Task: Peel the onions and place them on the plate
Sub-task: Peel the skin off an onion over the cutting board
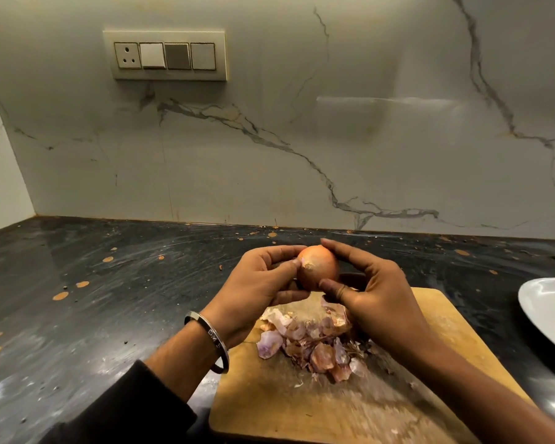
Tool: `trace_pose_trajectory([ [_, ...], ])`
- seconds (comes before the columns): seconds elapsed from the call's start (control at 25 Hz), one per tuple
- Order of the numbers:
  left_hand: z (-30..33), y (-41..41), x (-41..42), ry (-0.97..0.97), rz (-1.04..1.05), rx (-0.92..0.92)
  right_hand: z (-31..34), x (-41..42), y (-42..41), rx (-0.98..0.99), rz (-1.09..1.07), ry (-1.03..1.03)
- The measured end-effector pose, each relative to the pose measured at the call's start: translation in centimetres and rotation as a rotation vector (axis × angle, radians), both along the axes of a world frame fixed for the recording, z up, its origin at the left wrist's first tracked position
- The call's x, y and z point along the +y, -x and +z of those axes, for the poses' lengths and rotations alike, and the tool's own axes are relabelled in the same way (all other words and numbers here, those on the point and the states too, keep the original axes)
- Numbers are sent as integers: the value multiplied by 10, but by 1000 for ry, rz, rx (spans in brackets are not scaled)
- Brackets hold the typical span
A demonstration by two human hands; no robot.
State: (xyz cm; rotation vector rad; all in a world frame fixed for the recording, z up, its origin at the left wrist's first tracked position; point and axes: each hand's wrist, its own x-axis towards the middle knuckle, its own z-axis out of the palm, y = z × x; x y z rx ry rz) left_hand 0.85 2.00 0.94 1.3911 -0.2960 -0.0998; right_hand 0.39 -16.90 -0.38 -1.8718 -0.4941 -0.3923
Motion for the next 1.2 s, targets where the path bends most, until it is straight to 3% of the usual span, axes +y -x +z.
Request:
trace_pose_trajectory([
  [0.2, -6, 1, -6, -293, 142, -197, -7, 5, 1, -109, -48, 75],
  [0.52, -3, 4, -7, -76, 76, 41, -10, 5, -2, -91, -87, 87],
  [0.72, -5, 3, -7, -95, 107, 38, -10, 5, -2, -89, -102, 83],
  [0.92, -10, 1, -6, -192, 220, -8, -9, 6, 0, -107, -120, 79],
  [1.2, -15, -1, -9, -411, 398, -275, -10, 7, -1, -28, -71, 48],
])
